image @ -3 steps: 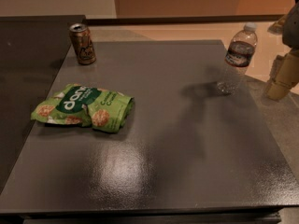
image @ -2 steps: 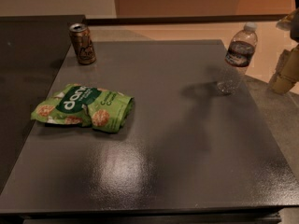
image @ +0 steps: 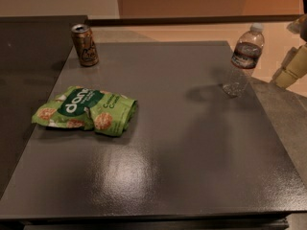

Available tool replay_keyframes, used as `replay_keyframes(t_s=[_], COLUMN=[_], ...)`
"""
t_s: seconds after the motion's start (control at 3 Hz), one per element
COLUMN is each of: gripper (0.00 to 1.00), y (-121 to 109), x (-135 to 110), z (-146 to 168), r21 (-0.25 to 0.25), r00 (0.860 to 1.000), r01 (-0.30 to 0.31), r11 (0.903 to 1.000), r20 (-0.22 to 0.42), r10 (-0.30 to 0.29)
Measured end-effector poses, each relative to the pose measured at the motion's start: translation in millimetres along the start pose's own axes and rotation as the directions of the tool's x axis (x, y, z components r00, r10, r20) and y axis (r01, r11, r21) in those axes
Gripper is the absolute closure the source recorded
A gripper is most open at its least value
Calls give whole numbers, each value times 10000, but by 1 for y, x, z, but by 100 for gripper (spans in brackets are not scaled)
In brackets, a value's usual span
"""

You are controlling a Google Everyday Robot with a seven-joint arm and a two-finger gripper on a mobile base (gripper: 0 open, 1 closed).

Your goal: Move water bottle near green rice chip bag

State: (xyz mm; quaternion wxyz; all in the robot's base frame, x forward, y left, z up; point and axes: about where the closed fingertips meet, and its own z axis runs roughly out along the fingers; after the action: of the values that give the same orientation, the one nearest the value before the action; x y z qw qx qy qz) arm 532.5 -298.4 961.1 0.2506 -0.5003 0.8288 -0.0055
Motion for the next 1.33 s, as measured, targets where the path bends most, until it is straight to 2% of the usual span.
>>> replay_keyframes(t_s=[0.33,0.67,1.33], gripper=[0,0,0], y=[-13,-23,-21], x=[-8,-21,-43], z=[18,31,43], r21=[-176,-424,-1270], r00=[9955,9870,9713], r01=[-468,-655,-678], r11=[9987,9970,9896], r20=[816,1439,2181], r10=[481,710,945])
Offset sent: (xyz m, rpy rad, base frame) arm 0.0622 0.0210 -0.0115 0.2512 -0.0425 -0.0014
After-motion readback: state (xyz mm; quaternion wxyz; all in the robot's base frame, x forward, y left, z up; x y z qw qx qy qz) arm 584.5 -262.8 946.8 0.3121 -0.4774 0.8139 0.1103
